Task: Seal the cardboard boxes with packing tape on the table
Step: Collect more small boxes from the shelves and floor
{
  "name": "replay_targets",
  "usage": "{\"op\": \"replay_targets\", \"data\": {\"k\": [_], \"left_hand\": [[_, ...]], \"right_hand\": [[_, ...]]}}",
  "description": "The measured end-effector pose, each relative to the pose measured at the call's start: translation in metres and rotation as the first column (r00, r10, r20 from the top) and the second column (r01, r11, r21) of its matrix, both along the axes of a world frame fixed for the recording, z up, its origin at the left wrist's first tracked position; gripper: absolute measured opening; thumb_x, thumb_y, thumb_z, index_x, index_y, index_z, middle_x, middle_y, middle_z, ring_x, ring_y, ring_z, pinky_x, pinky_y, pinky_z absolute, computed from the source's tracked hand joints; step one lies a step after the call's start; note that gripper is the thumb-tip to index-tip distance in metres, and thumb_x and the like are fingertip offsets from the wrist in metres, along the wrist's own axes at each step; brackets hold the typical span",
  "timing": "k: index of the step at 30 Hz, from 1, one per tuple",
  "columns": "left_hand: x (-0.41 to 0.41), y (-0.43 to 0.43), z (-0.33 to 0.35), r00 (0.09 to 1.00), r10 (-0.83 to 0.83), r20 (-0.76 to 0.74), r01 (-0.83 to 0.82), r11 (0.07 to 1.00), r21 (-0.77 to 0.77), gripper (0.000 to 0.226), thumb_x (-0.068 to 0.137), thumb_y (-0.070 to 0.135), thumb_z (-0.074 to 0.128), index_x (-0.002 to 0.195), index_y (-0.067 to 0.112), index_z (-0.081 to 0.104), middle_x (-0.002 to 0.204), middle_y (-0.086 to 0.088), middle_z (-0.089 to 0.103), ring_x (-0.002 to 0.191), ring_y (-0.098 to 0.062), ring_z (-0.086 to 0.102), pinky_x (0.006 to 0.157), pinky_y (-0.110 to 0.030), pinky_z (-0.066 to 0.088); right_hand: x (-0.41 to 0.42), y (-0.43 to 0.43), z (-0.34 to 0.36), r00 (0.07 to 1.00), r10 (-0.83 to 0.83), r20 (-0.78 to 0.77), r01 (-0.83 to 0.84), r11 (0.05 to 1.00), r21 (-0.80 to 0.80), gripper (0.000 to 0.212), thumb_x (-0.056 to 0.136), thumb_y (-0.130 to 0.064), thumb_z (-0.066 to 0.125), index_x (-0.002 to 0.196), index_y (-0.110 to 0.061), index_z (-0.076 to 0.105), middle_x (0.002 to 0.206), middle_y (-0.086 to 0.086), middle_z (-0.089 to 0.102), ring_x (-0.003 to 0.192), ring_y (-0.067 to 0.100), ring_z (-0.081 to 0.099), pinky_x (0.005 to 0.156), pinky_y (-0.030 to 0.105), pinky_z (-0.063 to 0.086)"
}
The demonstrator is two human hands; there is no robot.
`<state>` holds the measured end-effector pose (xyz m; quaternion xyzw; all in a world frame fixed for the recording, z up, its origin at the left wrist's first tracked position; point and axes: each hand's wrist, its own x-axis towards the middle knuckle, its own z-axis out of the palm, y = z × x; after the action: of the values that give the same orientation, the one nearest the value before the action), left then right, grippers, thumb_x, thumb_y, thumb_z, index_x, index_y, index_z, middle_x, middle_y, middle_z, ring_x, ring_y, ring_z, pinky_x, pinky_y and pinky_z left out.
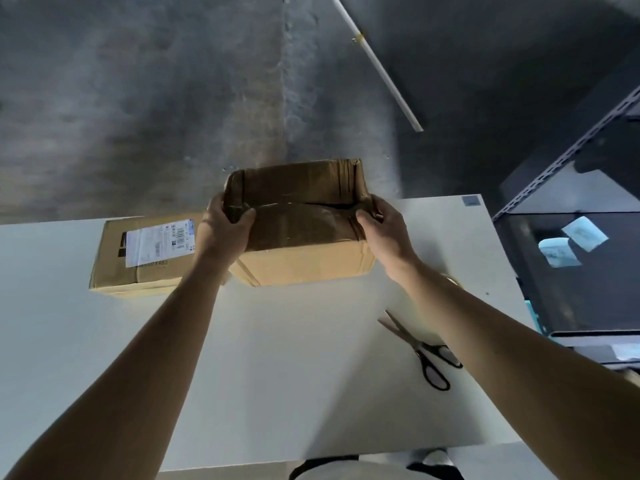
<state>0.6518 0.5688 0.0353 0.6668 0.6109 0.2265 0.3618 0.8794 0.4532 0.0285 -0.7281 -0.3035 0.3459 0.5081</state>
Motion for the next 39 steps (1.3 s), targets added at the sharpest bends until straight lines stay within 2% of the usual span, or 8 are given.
{"op": "replay_targets", "data": {"k": [3, 7, 14, 19, 24, 27, 31, 39], "left_hand": [[0.001, 0.004, -0.003, 0.999, -0.012, -0.04, 0.014, 0.999, 0.036, 0.049, 0.096, 0.034, 0.06, 0.138, 0.014, 0.043, 0.109, -0.005, 0.059, 0.079, -0.013, 0.061, 0.051, -0.016, 0.045], [0.004, -0.003, -0.006, 0.998, 0.008, -0.054, -0.003, 0.995, 0.102, 0.052, 0.095, 0.03, 0.062, 0.139, 0.011, 0.043, 0.11, -0.005, 0.058, 0.086, -0.017, 0.057, 0.055, -0.014, 0.041], [0.017, -0.017, 0.011, 0.998, 0.047, -0.028, -0.035, 0.943, 0.332, 0.05, 0.09, 0.026, 0.067, 0.135, 0.009, 0.051, 0.127, -0.013, 0.057, 0.111, -0.024, 0.055, 0.088, -0.038, 0.05], [0.036, -0.04, 0.02, 1.0, 0.005, 0.03, -0.017, 0.908, 0.418, 0.028, 0.091, 0.021, 0.06, 0.117, 0.011, 0.064, 0.116, -0.01, 0.066, 0.098, -0.022, 0.061, 0.08, -0.032, 0.049], [0.052, -0.076, 0.028, 0.995, -0.033, 0.093, -0.008, 0.912, 0.41, 0.013, 0.096, 0.021, 0.059, 0.098, 0.012, 0.068, 0.089, 0.005, 0.067, 0.078, -0.014, 0.064, 0.058, -0.012, 0.045], [0.058, -0.095, 0.025, 0.997, -0.041, 0.069, 0.016, 0.943, 0.332, 0.026, 0.099, 0.03, 0.054, 0.093, 0.01, 0.068, 0.082, 0.0, 0.069, 0.071, -0.016, 0.064, 0.052, -0.016, 0.037], [0.066, -0.128, 0.025, 0.993, -0.075, 0.093, 0.051, 0.968, 0.246, 0.029, 0.1, 0.033, 0.051, 0.089, 0.01, 0.066, 0.076, -0.001, 0.066, 0.069, -0.015, 0.064, 0.051, -0.02, 0.038], [0.097, -0.213, 0.018, 0.979, -0.167, 0.118, 0.138, 0.965, 0.223, 0.028, 0.1, 0.029, 0.053, 0.088, 0.01, 0.068, 0.076, -0.002, 0.07, 0.07, -0.018, 0.066, 0.066, -0.029, 0.053]], "right_hand": [[-0.002, 0.003, -0.003, 0.999, 0.001, 0.048, 0.0, 1.0, -0.03, 0.028, 0.09, -0.003, 0.051, 0.103, -0.022, 0.066, 0.098, 0.011, 0.07, 0.087, 0.02, 0.061, 0.073, 0.026, 0.046], [0.0, 0.002, -0.003, 0.996, 0.025, 0.087, -0.019, 0.997, -0.069, 0.03, 0.09, -0.003, 0.052, 0.109, -0.023, 0.064, 0.098, 0.002, 0.067, 0.095, 0.023, 0.063, 0.078, 0.028, 0.048], [0.015, -0.012, -0.006, 0.993, -0.032, 0.117, 0.045, 0.993, -0.111, 0.047, 0.096, -0.025, 0.063, 0.139, -0.011, 0.052, 0.124, 0.008, 0.065, 0.113, 0.022, 0.062, 0.101, 0.039, 0.05], [0.022, -0.038, 0.003, 0.988, -0.081, 0.133, 0.09, 0.994, -0.063, 0.041, 0.097, -0.021, 0.06, 0.136, -0.01, 0.054, 0.128, 0.011, 0.063, 0.116, 0.022, 0.061, 0.101, 0.031, 0.047], [0.026, -0.072, 0.008, 0.964, -0.183, 0.195, 0.181, 0.983, 0.026, 0.023, 0.097, -0.02, 0.058, 0.115, -0.008, 0.066, 0.112, 0.006, 0.07, 0.106, 0.019, 0.066, 0.092, 0.027, 0.05], [0.03, -0.094, 0.008, 0.957, -0.23, 0.179, 0.225, 0.973, 0.046, 0.021, 0.096, -0.028, 0.057, 0.091, -0.012, 0.069, 0.092, 0.003, 0.073, 0.09, 0.02, 0.069, 0.084, 0.036, 0.055], [0.033, -0.131, 0.017, 0.964, -0.234, 0.125, 0.232, 0.972, 0.034, 0.034, 0.098, -0.037, 0.053, 0.073, -0.016, 0.063, 0.069, -0.001, 0.07, 0.071, 0.025, 0.069, 0.072, 0.047, 0.057], [0.049, -0.23, 0.021, 0.959, -0.28, 0.054, 0.276, 0.959, 0.059, 0.043, 0.1, -0.034, 0.054, 0.068, -0.005, 0.06, 0.058, 0.004, 0.063, 0.052, 0.014, 0.056, 0.063, 0.037, 0.051]]}}
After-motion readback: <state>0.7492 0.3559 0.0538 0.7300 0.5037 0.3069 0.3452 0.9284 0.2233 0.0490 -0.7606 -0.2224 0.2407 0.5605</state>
